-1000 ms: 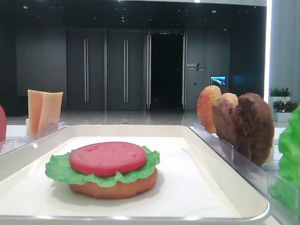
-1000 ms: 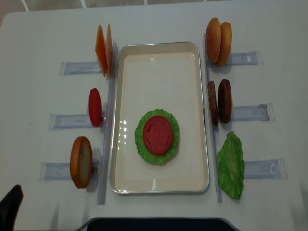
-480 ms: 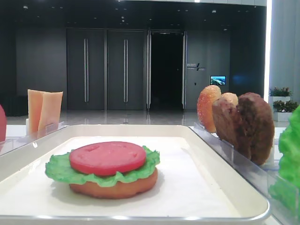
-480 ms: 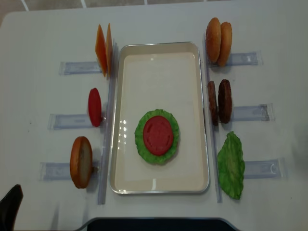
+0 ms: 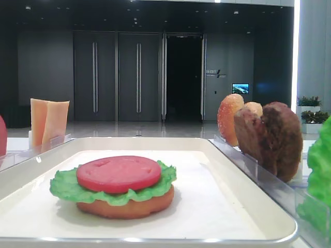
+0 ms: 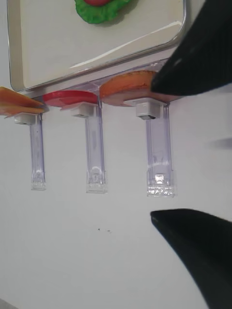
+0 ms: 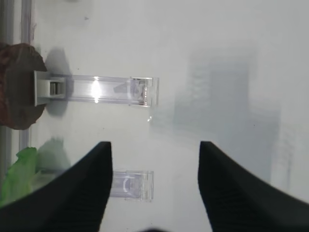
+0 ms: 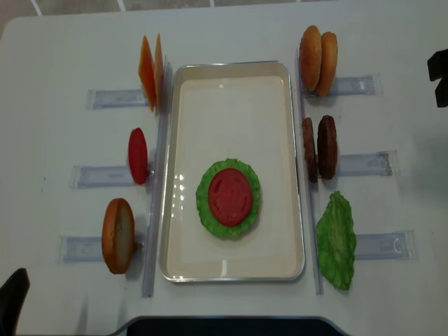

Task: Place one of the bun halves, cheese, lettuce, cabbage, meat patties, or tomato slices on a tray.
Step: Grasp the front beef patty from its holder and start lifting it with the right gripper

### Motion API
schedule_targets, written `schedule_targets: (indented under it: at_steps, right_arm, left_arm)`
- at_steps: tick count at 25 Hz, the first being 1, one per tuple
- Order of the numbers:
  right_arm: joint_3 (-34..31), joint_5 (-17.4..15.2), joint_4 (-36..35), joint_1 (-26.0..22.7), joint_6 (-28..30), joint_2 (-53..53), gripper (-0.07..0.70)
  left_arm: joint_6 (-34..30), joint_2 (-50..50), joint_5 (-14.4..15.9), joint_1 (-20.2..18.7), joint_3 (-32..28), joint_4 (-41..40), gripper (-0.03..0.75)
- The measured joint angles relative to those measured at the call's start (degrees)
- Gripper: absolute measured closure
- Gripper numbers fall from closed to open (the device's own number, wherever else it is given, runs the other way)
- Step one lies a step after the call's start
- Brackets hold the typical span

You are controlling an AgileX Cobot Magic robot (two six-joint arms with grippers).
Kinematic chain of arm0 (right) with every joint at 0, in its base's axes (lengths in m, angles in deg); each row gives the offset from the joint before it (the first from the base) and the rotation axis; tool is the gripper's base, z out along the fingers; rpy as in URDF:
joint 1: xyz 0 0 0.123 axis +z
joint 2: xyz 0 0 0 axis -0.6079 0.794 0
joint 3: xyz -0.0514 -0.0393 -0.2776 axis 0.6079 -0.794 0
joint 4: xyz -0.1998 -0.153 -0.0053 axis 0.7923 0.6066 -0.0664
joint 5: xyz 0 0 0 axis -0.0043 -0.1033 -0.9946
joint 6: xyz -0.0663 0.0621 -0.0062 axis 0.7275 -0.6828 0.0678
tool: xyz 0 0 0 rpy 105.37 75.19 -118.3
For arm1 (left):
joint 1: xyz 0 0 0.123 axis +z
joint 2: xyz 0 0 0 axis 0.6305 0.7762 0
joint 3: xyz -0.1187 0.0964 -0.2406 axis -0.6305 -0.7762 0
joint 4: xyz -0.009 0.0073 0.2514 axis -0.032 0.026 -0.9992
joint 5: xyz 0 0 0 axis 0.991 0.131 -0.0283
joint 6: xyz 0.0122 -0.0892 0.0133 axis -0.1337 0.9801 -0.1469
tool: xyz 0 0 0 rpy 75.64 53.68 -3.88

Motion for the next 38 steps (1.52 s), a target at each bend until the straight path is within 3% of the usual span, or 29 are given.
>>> schedule_targets:
  at_steps: [13,21,26,38]
  right_arm:
    - [4.1,1.4,0.9,0.0,0.1,6.2,0.223]
    - [4.1,1.4,-0.1,0.8,-4.1,6.2,0.223]
    - [4.1,1.9,-0.1,6.6,-8.1,6.2,0.223]
    - [4.5,7.4,0.7,21.5,-20.7,9.9,0.223]
  left_arm:
    - [0.0,0.0,-0.1,0.0,0.0,0.0,0.307]
    - [0.0,0.0,-0.1,0.0,0.0,0.0,0.408]
    - [0.1,0.0,-0.1,0.0,0.0,0.0,0.440]
    - [0.5,0.0,-0.1,0.0,0.0,0.0,0.503]
